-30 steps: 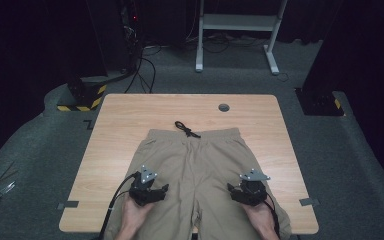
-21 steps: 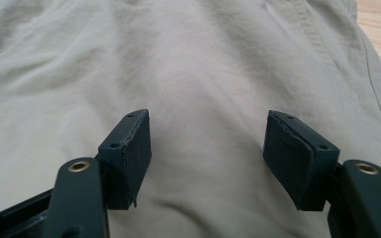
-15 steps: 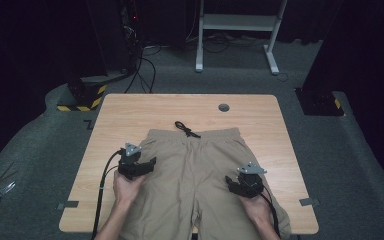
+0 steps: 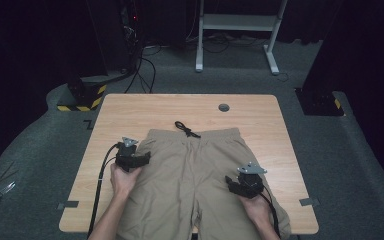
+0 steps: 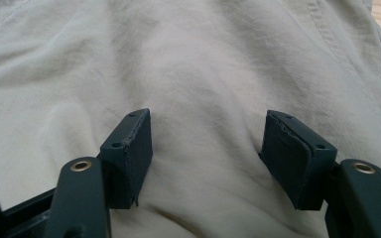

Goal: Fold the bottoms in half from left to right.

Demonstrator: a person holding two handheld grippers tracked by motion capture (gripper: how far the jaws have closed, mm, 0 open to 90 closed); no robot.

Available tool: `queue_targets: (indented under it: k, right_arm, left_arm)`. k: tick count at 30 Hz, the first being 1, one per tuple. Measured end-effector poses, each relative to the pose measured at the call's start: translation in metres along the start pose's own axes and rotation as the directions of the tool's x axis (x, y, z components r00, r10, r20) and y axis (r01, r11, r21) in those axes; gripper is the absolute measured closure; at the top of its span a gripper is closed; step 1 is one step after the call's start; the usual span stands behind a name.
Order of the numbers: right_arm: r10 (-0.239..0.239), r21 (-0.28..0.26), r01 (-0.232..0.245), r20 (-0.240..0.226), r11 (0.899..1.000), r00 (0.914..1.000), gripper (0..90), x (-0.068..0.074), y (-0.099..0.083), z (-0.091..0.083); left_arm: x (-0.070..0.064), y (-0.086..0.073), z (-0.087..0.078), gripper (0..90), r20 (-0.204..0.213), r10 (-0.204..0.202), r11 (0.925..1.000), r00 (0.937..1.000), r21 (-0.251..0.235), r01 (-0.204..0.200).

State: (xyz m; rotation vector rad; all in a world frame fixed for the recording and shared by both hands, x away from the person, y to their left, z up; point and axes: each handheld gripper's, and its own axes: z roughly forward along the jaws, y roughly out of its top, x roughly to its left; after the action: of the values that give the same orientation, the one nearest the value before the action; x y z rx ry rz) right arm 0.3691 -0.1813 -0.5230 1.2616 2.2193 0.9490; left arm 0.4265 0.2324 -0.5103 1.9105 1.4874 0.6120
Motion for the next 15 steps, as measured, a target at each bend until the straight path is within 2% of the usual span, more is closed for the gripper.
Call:
queue_targets:
  k: [10,13,15]
  right_arm:
    - [-0.001,0.0,0.001,0.003,1.0,1.0,35.8,0.0001,0.0,0.0]
    - [0.0,-0.001,0.0,0.004,1.0,1.0,35.7,0.0002,-0.0001,0.0001]
    - [0.001,0.0,-0.001,0.005,1.0,1.0,35.5,0.0004,-0.0001,0.0001]
  left_arm:
    - [-0.0004,-0.0026,0.01,37.0,-0.009,0.008,0.9994,0.9999,0.033,-0.007]
    - [-0.001,-0.0017,0.0092,42.9,0.003,0.019,0.9992,0.9998,0.035,-0.02]
    - [-0.002,-0.0016,0.0083,50.0,0.018,0.035,0.9987,0.9992,0.035,-0.036]
